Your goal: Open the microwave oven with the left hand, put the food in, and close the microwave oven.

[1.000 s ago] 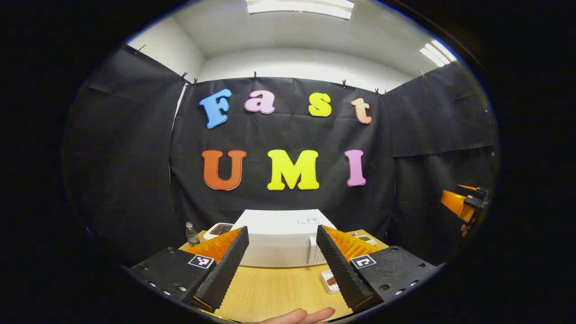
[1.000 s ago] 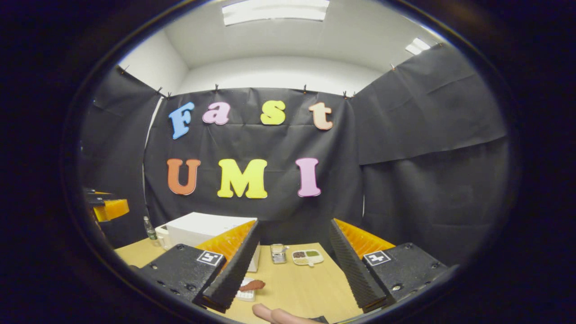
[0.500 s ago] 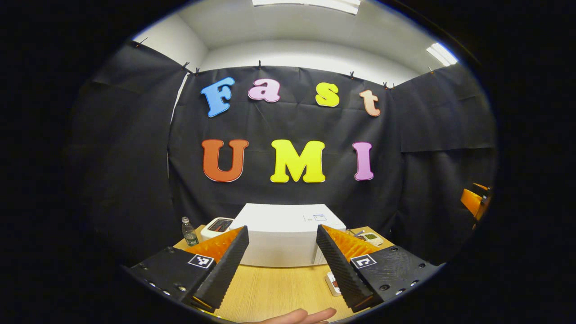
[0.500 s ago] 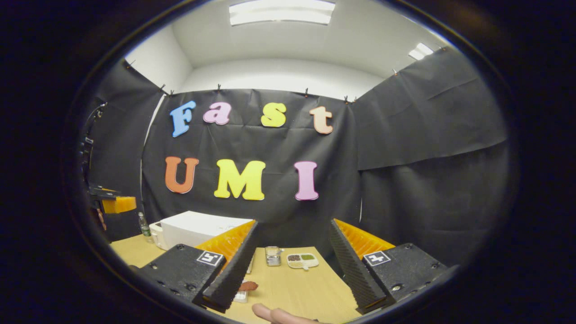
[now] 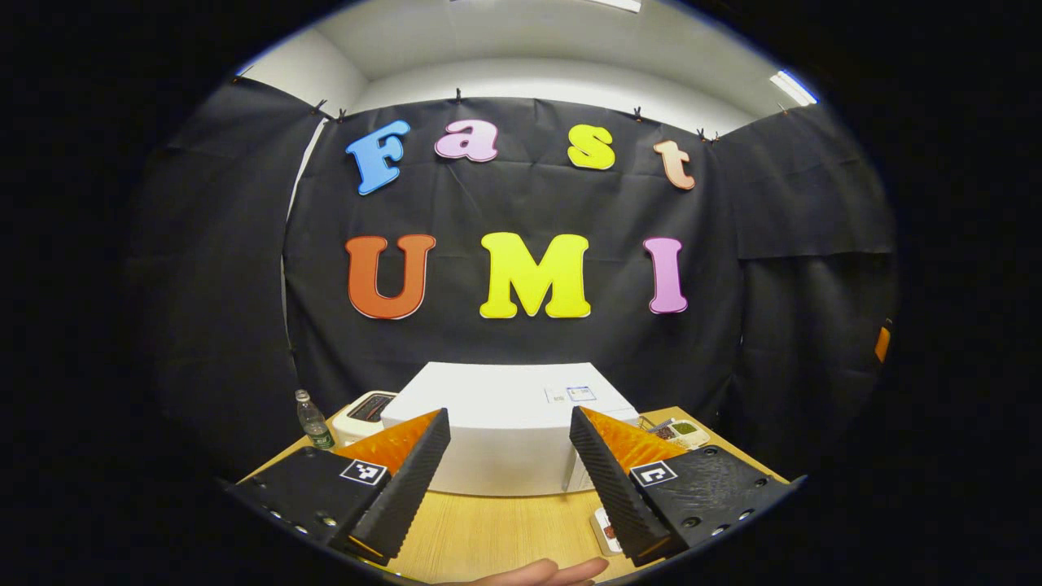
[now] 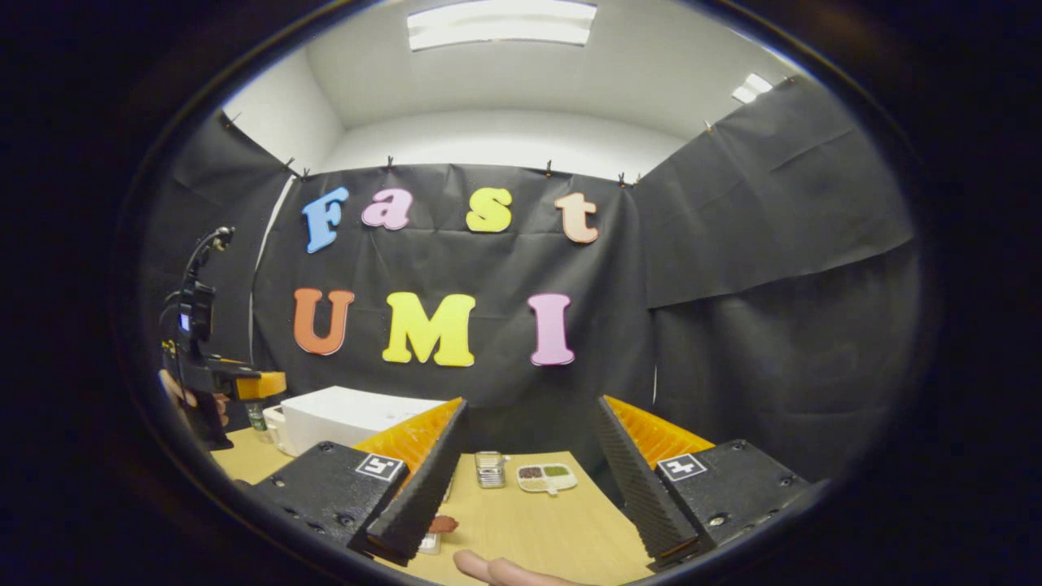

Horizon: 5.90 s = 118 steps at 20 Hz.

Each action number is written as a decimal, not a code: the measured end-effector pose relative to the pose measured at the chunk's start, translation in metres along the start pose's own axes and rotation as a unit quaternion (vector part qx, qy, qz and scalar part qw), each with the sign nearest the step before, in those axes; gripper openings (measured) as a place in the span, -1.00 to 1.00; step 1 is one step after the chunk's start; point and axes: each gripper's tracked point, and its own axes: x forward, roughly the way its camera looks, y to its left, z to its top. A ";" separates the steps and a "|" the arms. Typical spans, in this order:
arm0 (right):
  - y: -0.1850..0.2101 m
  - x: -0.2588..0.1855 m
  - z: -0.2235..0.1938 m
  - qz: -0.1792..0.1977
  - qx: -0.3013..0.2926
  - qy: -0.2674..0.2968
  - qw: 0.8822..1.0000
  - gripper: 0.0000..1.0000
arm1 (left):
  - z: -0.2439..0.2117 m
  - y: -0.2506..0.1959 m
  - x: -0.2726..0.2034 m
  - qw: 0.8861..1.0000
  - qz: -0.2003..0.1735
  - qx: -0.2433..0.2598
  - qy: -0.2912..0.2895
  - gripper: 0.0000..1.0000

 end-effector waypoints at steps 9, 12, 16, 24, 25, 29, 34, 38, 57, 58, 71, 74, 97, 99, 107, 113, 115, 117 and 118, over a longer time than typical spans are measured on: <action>-0.017 0.010 -0.036 0.008 -0.011 0.017 1.000 0.96 | -0.078 -0.049 0.076 0.999 -0.022 -0.020 0.025 0.85; -0.027 0.012 -0.044 0.006 -0.008 0.025 1.000 0.96 | -0.103 -0.065 0.095 0.999 -0.030 -0.025 0.030 0.85; -0.034 0.014 -0.052 0.005 -0.015 0.032 0.999 0.96 | -0.131 -0.078 0.118 0.999 -0.022 -0.019 0.026 0.85; -0.040 0.022 -0.061 0.001 -0.027 0.048 0.998 0.96 | -0.188 -0.096 0.159 0.999 -0.016 -0.014 0.038 0.85; -0.039 0.020 -0.064 0.004 -0.026 0.053 0.998 0.96 | -0.192 -0.097 0.163 0.999 -0.019 -0.021 0.041 0.86; -0.040 0.021 -0.058 0.010 -0.035 0.046 0.998 0.96 | -0.205 -0.095 0.177 0.999 -0.007 -0.023 0.046 0.85; -0.037 0.019 -0.056 0.018 -0.034 0.036 0.999 0.96 | -0.205 -0.095 0.182 0.999 -0.004 -0.010 0.035 0.51; -0.032 0.017 -0.058 0.031 -0.024 0.038 0.999 0.82 | -0.211 -0.100 0.189 0.997 -0.013 -0.056 0.050 -0.35; -0.038 -0.010 -0.053 0.028 -0.019 0.033 0.999 0.96 | -0.215 -0.090 0.141 0.996 -0.039 -0.026 0.073 -0.78; -0.036 -0.012 -0.054 0.030 -0.016 0.035 0.999 0.96 | -0.215 -0.088 0.133 0.996 -0.046 -0.022 0.076 -0.79; -0.018 -0.039 -0.060 0.045 -0.006 0.048 0.998 0.96 | -0.221 -0.039 0.018 0.990 -0.124 -0.006 0.072 -0.71; -0.010 -0.045 -0.058 0.054 -0.003 0.047 0.997 0.96 | -0.228 -0.006 -0.021 0.989 -0.128 0.015 0.066 -0.62; 0.074 -0.018 -0.109 0.123 -0.014 0.134 0.983 0.96 | -0.158 0.207 -0.211 0.993 0.116 -0.013 0.025 0.89; 0.071 -0.002 -0.122 0.122 -0.020 0.153 0.980 0.96 | -0.140 0.202 -0.209 0.992 0.120 -0.018 0.015 0.89; 0.087 0.060 -0.201 0.176 -0.011 0.282 0.943 0.96 | -0.074 0.158 -0.172 0.994 0.111 0.000 -0.011 0.83; 0.102 0.098 -0.267 0.228 0.048 0.402 0.886 0.96 | -0.055 0.120 -0.141 0.994 0.101 0.030 -0.014 1.00; 0.109 0.102 -0.288 0.247 0.085 0.448 0.855 0.88 | -0.054 0.111 -0.135 0.994 0.105 0.039 -0.014 0.85; 0.112 0.103 -0.307 0.259 0.113 0.487 0.826 0.84 | -0.054 0.096 -0.130 0.995 0.095 0.033 -0.012 0.86; 0.115 0.104 -0.317 0.267 0.126 0.502 0.813 0.81 | -0.055 0.090 -0.128 0.996 0.089 0.029 -0.009 0.87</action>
